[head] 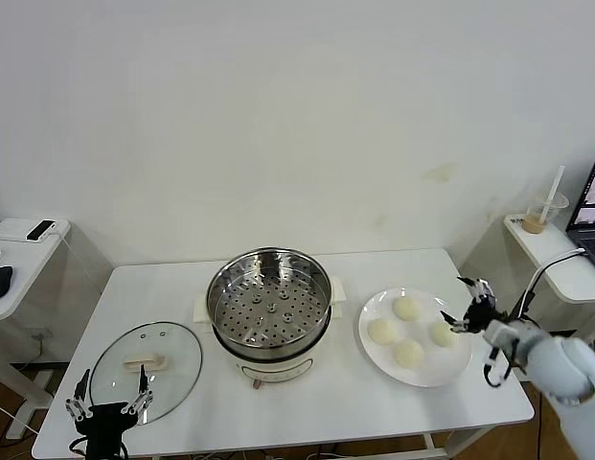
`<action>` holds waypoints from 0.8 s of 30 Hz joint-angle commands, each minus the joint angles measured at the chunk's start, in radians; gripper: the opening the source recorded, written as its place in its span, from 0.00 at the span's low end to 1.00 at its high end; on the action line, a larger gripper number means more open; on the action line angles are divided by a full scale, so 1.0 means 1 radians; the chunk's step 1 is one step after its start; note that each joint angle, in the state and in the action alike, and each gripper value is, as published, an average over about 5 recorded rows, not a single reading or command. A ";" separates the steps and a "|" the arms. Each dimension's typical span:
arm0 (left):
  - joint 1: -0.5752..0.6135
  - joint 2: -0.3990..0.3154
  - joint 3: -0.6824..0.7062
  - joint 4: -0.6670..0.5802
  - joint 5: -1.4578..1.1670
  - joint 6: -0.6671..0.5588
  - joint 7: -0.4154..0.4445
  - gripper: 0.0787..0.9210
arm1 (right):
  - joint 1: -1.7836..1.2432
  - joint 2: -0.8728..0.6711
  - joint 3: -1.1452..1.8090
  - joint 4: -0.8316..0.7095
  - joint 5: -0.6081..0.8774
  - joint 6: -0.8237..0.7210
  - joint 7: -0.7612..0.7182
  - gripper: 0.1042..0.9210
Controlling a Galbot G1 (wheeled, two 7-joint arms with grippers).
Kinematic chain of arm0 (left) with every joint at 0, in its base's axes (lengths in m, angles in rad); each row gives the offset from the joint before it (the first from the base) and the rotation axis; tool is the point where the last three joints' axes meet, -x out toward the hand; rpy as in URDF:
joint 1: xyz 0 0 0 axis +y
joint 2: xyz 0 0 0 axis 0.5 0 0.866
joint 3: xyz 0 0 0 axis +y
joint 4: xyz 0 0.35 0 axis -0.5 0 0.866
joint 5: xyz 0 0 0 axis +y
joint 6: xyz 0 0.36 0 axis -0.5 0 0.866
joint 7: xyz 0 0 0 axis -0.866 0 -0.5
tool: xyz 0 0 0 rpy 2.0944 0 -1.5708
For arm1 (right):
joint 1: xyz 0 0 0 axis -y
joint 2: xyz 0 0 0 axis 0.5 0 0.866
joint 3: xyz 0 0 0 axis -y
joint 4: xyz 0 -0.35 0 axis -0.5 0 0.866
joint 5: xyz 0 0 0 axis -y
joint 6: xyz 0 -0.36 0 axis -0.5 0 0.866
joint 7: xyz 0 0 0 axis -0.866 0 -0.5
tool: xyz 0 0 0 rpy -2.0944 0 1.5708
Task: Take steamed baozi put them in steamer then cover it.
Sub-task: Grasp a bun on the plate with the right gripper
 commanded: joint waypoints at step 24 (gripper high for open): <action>-0.069 0.031 -0.077 0.000 -0.007 0.056 0.024 0.88 | 0.929 0.187 -0.969 -0.677 -0.131 0.075 -0.554 0.88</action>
